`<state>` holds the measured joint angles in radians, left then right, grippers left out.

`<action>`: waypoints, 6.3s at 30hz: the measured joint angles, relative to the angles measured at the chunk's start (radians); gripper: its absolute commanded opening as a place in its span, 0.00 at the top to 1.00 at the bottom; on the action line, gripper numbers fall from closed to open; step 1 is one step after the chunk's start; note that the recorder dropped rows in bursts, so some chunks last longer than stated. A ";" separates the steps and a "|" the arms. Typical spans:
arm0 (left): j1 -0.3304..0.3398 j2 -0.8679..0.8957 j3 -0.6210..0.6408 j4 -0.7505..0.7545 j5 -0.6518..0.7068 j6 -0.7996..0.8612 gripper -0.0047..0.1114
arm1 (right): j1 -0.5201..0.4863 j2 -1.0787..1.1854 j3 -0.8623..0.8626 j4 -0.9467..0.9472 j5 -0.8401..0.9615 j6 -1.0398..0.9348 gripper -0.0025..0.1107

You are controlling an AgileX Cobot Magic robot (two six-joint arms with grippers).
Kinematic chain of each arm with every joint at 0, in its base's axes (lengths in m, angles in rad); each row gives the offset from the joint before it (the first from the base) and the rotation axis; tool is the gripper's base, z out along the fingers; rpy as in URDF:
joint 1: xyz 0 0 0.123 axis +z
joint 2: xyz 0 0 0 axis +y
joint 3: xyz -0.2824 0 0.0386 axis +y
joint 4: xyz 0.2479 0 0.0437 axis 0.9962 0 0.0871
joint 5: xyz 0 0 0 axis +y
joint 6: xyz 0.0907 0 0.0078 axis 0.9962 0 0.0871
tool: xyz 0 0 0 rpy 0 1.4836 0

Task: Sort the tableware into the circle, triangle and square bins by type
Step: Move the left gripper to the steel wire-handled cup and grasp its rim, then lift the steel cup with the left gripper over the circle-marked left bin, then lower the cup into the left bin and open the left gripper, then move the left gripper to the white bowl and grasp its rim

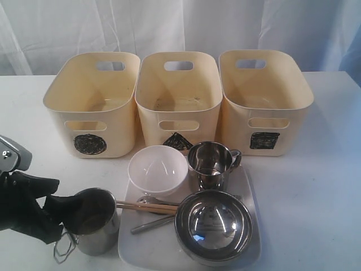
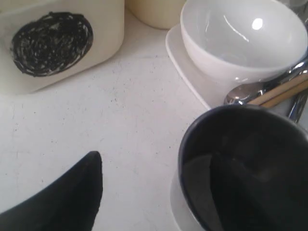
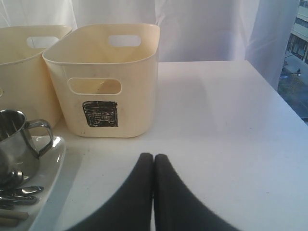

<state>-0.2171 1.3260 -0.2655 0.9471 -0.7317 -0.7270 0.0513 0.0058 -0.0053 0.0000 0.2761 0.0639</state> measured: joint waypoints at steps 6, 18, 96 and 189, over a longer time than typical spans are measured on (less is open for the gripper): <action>-0.008 0.000 0.000 0.000 0.018 0.000 0.39 | 0.000 0.000 0.000 0.000 0.000 0.000 0.98; -0.008 0.000 0.000 0.000 0.022 -0.052 0.44 | 0.000 0.000 0.000 0.000 0.000 0.000 0.98; -0.168 -0.212 -0.399 -0.530 0.288 0.808 0.96 | 0.000 0.000 0.000 0.000 0.000 0.000 0.98; -0.434 -0.608 -0.646 -0.892 1.426 0.615 0.61 | 0.000 0.000 0.000 0.000 -0.008 0.000 0.98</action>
<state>-0.6508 0.7176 -0.9117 0.0548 0.6944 -0.1120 0.0513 0.0058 -0.0053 0.0000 0.2680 0.0639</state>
